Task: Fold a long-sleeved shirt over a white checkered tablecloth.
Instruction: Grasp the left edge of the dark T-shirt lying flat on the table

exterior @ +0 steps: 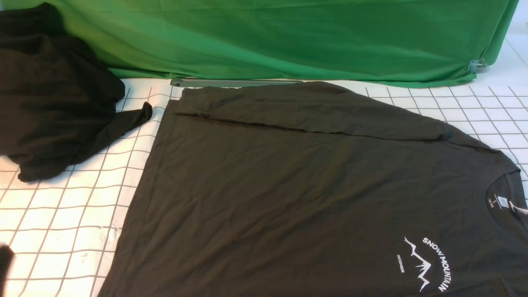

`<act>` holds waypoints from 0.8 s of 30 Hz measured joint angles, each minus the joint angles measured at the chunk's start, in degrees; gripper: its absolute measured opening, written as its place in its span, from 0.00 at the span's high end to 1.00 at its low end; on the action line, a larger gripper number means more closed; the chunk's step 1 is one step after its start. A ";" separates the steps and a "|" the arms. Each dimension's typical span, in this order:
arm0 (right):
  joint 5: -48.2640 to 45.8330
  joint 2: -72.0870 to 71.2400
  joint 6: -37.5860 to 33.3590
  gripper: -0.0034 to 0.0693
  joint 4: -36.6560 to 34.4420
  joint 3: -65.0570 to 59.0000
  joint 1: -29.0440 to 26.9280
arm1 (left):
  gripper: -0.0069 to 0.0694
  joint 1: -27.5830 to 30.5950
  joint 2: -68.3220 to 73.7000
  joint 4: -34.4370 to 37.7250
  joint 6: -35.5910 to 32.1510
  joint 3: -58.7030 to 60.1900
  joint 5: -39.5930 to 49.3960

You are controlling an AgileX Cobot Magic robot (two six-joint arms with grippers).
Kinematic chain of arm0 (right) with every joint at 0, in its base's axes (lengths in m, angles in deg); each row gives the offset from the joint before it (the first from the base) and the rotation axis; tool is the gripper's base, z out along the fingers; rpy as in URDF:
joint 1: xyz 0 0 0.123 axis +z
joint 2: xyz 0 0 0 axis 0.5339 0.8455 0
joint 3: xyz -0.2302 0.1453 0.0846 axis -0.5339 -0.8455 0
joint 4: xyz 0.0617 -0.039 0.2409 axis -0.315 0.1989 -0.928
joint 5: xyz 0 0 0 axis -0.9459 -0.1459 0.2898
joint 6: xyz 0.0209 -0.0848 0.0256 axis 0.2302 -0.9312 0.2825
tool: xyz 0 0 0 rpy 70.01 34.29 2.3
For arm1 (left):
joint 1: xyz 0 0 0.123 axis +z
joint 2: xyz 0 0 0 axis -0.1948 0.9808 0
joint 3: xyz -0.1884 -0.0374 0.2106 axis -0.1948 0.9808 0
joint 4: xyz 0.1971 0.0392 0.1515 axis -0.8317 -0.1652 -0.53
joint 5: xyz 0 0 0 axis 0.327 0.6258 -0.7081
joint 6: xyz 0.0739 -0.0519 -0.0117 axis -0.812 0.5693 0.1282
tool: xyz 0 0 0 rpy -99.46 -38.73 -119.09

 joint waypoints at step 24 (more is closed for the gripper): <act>27.12 0.00 33.12 0.62 -8.79 0.00 0.00 | 0.88 0.00 40.33 -3.65 12.47 -45.24 38.38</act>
